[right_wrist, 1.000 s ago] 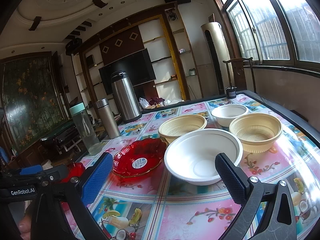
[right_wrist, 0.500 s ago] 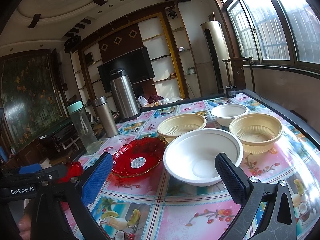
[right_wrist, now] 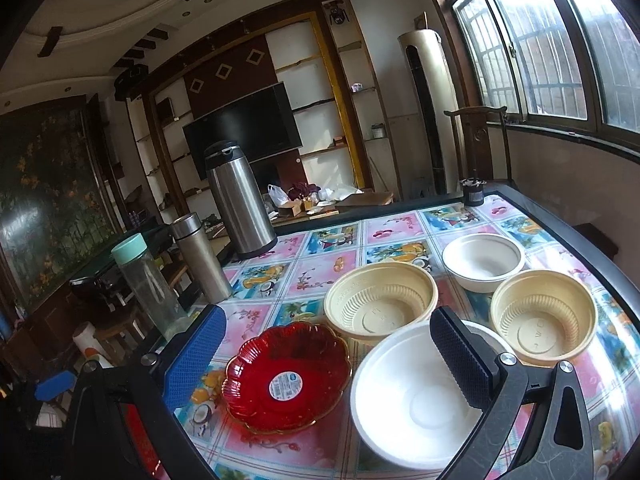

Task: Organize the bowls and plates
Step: 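Move the left gripper to the small red scalloped plate's rim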

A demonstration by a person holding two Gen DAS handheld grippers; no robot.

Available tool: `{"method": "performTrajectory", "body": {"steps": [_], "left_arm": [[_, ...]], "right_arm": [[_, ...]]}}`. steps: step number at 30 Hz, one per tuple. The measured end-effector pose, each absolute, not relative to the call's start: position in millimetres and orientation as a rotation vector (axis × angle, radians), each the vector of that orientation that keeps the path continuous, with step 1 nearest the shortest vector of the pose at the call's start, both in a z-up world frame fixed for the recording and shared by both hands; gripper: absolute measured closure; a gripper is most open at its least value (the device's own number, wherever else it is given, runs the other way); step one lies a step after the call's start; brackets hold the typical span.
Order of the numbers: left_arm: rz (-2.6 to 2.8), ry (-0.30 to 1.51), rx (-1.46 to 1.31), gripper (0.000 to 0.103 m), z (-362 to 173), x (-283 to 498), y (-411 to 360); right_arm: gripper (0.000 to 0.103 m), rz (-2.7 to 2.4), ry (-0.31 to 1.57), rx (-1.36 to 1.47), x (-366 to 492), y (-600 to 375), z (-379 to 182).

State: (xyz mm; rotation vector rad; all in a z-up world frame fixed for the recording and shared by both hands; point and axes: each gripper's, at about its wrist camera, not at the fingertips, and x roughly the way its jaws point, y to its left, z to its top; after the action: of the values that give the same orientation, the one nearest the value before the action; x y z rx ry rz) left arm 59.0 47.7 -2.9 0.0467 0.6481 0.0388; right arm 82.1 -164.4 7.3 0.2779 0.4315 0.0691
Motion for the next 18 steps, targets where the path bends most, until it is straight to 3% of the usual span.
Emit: {"method": "performTrajectory", "body": {"steps": [14,18], "left_arm": [[-0.049,0.747,-0.063,0.000,-5.7,108.4,57.4],[-0.113,0.821,-0.131,0.013,-11.2,130.0,58.4]], "right_arm": [[0.002,0.150,0.662,0.415,154.9,-167.1,-9.9],[0.013,0.212,0.797,0.460,184.6,-180.2,-19.6]]}}
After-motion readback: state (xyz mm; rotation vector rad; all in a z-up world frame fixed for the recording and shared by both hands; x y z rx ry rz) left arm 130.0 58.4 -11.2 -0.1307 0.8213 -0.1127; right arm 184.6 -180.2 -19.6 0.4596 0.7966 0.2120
